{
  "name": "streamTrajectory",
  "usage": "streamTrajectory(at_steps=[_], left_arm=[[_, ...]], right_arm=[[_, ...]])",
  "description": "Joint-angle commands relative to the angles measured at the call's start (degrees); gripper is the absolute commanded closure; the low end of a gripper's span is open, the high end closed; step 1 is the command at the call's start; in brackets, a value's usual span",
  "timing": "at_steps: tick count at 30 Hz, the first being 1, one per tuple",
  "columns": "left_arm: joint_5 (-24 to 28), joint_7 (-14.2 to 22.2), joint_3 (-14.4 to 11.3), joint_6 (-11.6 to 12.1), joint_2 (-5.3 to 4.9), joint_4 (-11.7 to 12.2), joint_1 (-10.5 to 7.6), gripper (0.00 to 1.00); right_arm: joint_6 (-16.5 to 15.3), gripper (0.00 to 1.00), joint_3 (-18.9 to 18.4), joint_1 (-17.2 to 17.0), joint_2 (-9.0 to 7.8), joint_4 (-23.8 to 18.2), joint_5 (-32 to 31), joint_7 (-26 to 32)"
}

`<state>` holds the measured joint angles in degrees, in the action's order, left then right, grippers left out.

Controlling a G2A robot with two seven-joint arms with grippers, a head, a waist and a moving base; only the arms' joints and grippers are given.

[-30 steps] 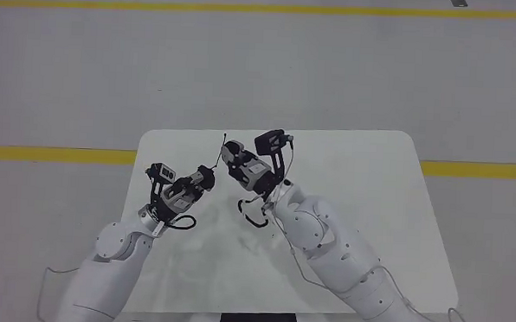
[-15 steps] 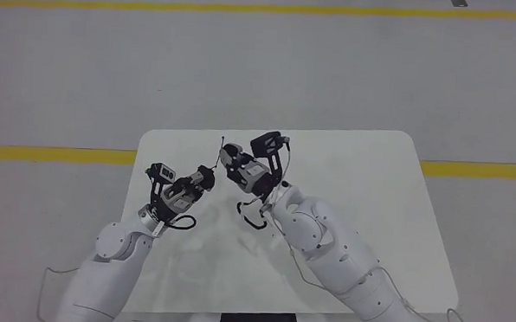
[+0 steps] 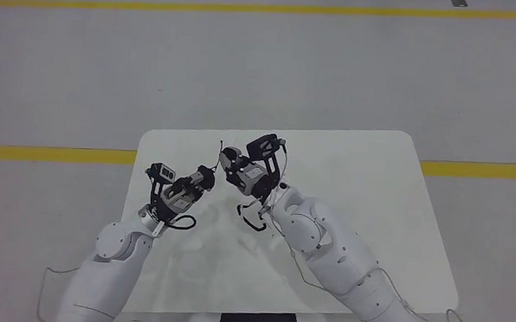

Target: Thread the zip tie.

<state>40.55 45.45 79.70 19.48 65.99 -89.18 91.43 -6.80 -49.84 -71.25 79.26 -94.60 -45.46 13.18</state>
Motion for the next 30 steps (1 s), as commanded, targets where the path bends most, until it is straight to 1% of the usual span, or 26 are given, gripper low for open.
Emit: streamTrajectory(at_steps=[1,19,30], left_arm=[[0.0,0.0,0.0,0.0,0.0,0.0,0.0,1.0],[0.0,0.0,0.0,0.0,0.0,0.0,0.0,1.0],[0.0,0.0,0.0,0.0,0.0,0.0,0.0,1.0]], right_arm=[[-0.06,1.0,-0.04,0.01,0.03,0.07,-0.13,0.05],[-2.22,1.0,-0.41,-0.12,0.19,0.81,-0.88,0.76],[-3.51,1.0,-0.46,-0.36,0.36,1.1,-0.21,0.39]])
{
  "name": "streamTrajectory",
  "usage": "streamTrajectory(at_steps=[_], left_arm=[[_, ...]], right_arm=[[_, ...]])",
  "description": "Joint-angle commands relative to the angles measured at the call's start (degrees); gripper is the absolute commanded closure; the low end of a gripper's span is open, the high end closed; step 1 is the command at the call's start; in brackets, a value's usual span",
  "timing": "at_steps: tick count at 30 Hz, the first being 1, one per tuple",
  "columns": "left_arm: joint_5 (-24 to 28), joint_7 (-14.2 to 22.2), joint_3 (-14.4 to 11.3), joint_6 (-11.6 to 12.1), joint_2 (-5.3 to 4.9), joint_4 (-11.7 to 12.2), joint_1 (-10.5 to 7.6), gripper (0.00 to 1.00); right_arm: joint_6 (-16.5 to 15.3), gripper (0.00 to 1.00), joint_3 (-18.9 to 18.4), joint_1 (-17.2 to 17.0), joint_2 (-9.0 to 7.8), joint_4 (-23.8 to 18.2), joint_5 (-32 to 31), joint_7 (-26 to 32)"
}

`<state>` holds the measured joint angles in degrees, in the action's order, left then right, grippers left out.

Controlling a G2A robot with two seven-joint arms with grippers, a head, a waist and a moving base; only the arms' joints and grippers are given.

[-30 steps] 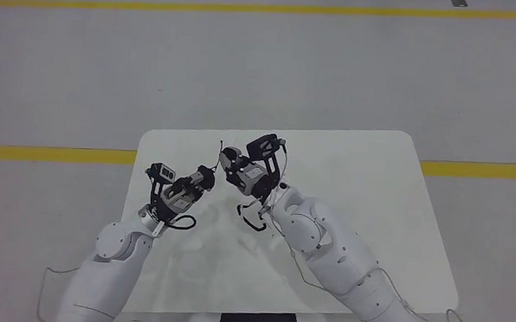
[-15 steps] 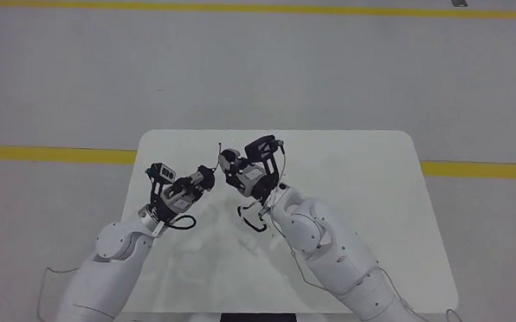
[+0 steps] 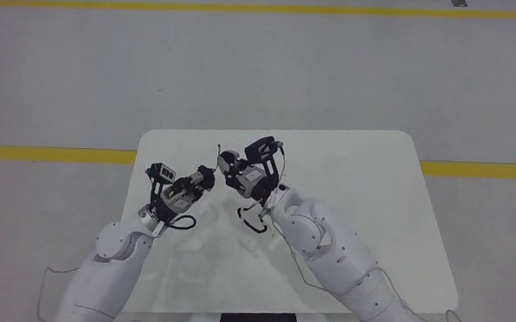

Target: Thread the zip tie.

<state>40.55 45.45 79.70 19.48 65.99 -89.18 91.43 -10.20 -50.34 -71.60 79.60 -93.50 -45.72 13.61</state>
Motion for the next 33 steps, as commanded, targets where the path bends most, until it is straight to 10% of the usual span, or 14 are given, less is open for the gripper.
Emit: streamTrajectory(at_steps=[1,7,8,10,33], left_arm=[[0.0,0.0,0.0,0.0,0.0,0.0,0.0,1.0],[0.0,0.0,0.0,0.0,0.0,0.0,0.0,1.0],[0.0,0.0,0.0,0.0,0.0,0.0,0.0,1.0],[0.0,0.0,0.0,0.0,0.0,0.0,0.0,1.0],[3.54,-1.58,-0.62,-2.58,0.21,-0.51,-0.06,1.0]], right_arm=[[-0.25,1.0,0.09,-0.03,0.04,0.0,0.12,-0.04],[-0.78,1.0,0.24,-0.14,0.12,-0.03,0.16,0.16],[-0.78,0.87,0.19,-0.16,0.13,-0.04,0.19,0.21],[-0.72,0.0,0.14,-0.22,0.14,-0.12,0.18,0.27],[-1.22,0.0,-5.27,-4.48,-0.9,-3.74,0.58,-2.07]])
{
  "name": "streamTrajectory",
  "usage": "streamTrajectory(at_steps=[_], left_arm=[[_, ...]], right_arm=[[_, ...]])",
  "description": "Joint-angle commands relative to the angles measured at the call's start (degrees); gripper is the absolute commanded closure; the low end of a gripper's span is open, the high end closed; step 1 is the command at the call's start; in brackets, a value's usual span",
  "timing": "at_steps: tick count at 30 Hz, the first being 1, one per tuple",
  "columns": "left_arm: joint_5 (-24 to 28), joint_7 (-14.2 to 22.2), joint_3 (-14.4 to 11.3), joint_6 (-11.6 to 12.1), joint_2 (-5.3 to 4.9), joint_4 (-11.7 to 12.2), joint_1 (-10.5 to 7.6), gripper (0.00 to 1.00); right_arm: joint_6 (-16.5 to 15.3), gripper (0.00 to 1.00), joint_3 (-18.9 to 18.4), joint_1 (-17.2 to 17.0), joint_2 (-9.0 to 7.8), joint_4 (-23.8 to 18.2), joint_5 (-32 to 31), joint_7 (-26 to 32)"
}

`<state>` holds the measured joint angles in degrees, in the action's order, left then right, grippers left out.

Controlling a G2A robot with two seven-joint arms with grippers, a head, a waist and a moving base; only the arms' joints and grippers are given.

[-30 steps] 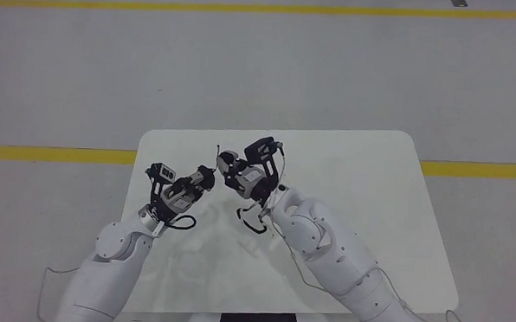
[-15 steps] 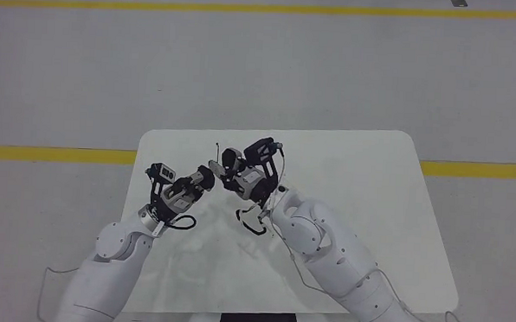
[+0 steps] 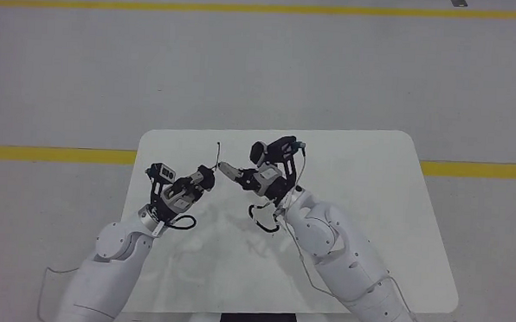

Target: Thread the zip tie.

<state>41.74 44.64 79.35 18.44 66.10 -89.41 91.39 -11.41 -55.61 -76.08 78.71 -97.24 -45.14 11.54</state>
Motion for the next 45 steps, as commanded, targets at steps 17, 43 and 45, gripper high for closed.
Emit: streamTrajectory(at_steps=[17,43,45], left_arm=[[29.71,1.28,3.07,-21.76,0.14,-1.46,1.38,1.0],[48.18,-3.31,3.01,-37.92,0.54,-2.85,2.15,1.0],[48.18,-3.31,3.01,-37.92,0.54,-2.85,2.15,1.0]], right_arm=[[1.08,0.0,-1.45,-0.2,-1.4,-0.96,-20.19,1.2],[1.72,0.0,3.54,1.21,-1.32,0.42,-37.86,-1.91],[1.96,0.0,4.18,1.41,-1.09,0.46,-37.36,-2.44]])
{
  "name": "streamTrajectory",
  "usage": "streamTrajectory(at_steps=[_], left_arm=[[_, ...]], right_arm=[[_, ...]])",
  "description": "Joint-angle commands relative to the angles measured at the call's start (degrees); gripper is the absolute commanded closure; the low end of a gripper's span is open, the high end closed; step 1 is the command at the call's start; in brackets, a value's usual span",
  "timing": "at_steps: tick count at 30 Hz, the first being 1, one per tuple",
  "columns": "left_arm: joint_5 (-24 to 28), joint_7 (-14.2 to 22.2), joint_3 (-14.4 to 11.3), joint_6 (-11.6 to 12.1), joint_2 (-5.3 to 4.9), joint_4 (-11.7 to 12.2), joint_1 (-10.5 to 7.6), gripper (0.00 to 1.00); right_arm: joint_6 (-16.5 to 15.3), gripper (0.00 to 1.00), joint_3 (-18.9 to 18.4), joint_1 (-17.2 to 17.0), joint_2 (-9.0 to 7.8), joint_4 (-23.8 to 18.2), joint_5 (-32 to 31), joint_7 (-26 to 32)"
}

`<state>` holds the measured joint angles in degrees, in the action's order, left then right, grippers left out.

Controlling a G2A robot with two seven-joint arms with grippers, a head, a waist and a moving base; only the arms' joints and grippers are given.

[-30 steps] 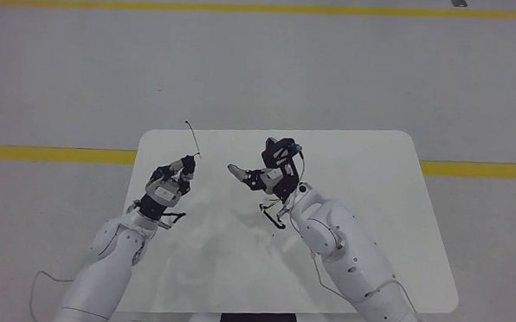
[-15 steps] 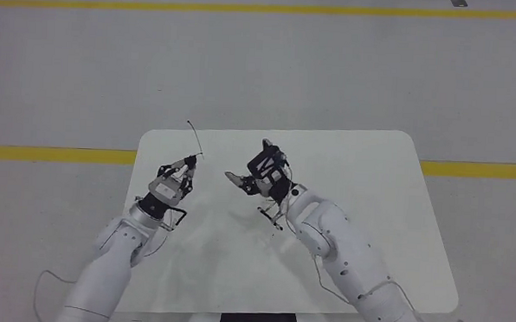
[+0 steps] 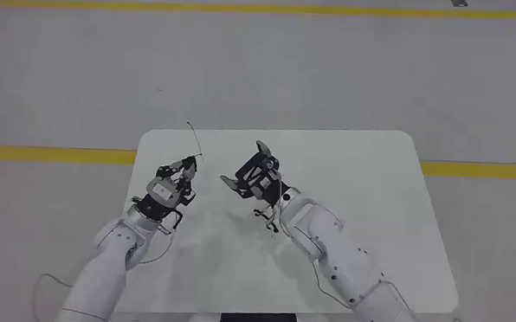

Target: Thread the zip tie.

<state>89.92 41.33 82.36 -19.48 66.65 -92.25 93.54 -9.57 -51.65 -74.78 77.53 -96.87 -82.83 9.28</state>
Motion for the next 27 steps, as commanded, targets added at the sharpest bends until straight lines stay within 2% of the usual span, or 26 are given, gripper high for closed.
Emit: streamTrajectory(at_steps=[1,4,6,8,12,16,20,27], left_arm=[[0.0,0.0,0.0,0.0,0.0,0.0,0.0,1.0],[0.0,0.0,0.0,0.0,0.0,0.0,0.0,1.0],[0.0,0.0,0.0,0.0,0.0,0.0,0.0,1.0],[0.0,0.0,0.0,0.0,0.0,0.0,0.0,1.0],[0.0,0.0,0.0,0.0,0.0,0.0,0.0,1.0],[0.0,0.0,0.0,0.0,0.0,0.0,0.0,1.0],[0.0,0.0,0.0,0.0,0.0,0.0,0.0,1.0],[0.0,0.0,0.0,0.0,0.0,0.0,0.0,1.0]], right_arm=[[0.08,0.0,0.55,0.32,0.2,0.25,0.45,-0.33],[0.1,0.0,1.72,1.23,0.59,0.86,0.51,-0.94],[0.19,0.52,2.72,1.91,0.82,1.16,-0.74,-1.13],[0.49,0.59,3.41,2.31,1.06,1.41,-1.1,-1.3],[1.28,0.65,4.14,2.97,1.47,1.89,-1.28,-1.92],[1.78,0.79,4.64,3.57,1.83,2.54,-1.23,-2.31],[1.66,0.82,4.94,3.92,2.09,2.9,-1.08,-2.52],[1.27,0.78,5.16,4.04,2.41,3.0,-0.82,-2.32]])
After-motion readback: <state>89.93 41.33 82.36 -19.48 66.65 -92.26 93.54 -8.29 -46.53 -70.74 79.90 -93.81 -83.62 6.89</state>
